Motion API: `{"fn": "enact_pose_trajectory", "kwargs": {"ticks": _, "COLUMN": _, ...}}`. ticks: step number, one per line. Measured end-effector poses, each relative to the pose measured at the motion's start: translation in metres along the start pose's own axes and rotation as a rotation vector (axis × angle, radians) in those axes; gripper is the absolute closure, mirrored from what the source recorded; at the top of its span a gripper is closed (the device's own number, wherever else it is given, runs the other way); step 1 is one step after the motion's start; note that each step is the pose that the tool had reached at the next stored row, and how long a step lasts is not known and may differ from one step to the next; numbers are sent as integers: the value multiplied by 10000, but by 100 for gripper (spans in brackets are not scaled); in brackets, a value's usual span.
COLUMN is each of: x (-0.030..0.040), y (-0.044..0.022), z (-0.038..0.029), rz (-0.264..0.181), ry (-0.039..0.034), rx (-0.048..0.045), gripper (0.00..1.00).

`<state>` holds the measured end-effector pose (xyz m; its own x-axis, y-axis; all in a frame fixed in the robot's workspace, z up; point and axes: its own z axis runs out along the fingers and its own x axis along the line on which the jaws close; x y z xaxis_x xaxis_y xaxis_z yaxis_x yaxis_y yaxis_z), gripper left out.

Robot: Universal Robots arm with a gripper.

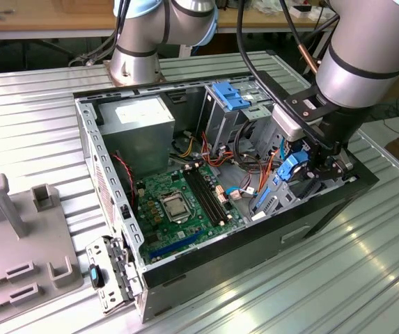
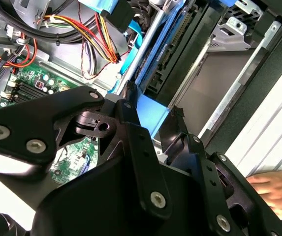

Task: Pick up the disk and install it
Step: 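Insert the disk into the insertion slot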

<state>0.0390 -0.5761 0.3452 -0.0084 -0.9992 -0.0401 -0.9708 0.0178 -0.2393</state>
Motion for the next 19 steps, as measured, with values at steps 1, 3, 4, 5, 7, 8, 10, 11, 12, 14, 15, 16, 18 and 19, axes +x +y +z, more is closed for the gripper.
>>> {"fn": "enact_pose_trajectory", "kwargs": {"ticks": 1, "x": 0, "y": 0, "z": 0, "rz": 0, "ry": -1, "rx": 0, "gripper": 56}}
{"fn": "enact_pose_trajectory", "kwargs": {"ticks": 3, "x": 1, "y": 0, "z": 0, "rz": 0, "ry": 0, "rx": 0, "gripper": 56}}
{"fn": "enact_pose_trajectory", "kwargs": {"ticks": 4, "x": 1, "y": 0, "z": 1, "rz": 0, "ry": -1, "rx": 0, "gripper": 56}}
{"fn": "enact_pose_trajectory", "kwargs": {"ticks": 5, "x": 1, "y": 0, "z": 1, "rz": 0, "ry": 0, "rx": 0, "gripper": 56}}
{"fn": "enact_pose_trajectory", "kwargs": {"ticks": 7, "x": 2, "y": 0, "z": 1, "rz": 0, "ry": -1, "rx": 0, "gripper": 56}}
{"fn": "enact_pose_trajectory", "kwargs": {"ticks": 8, "x": 2, "y": 0, "z": 1, "rz": 0, "ry": 0, "rx": 0, "gripper": 56}}
{"fn": "enact_pose_trajectory", "kwargs": {"ticks": 10, "x": 2, "y": 0, "z": 1, "rz": 0, "ry": 0, "rx": 0, "gripper": 56}}
{"fn": "enact_pose_trajectory", "kwargs": {"ticks": 11, "x": 3, "y": 0, "z": 2, "rz": 1, "ry": 0, "rx": 0, "gripper": 56}}
{"fn": "enact_pose_trajectory", "kwargs": {"ticks": 12, "x": 3, "y": 0, "z": 2, "rz": 1, "ry": 0, "rx": 0, "gripper": 56}}
{"fn": "enact_pose_trajectory", "kwargs": {"ticks": 14, "x": 4, "y": 1, "z": 2, "rz": 0, "ry": 0, "rx": 0, "gripper": 56}}
{"fn": "enact_pose_trajectory", "kwargs": {"ticks": 15, "x": 4, "y": 1, "z": 2, "rz": 0, "ry": -1, "rx": 0, "gripper": 56}}
{"fn": "enact_pose_trajectory", "kwargs": {"ticks": 16, "x": 4, "y": 1, "z": 3, "rz": 0, "ry": 0, "rx": 0, "gripper": 56}}
{"fn": "enact_pose_trajectory", "kwargs": {"ticks": 18, "x": 5, "y": 1, "z": 3, "rz": 1, "ry": 0, "rx": 0, "gripper": 56}}
{"fn": "enact_pose_trajectory", "kwargs": {"ticks": 19, "x": 5, "y": 1, "z": 3, "rz": 0, "ry": 0, "rx": 0, "gripper": 56}}
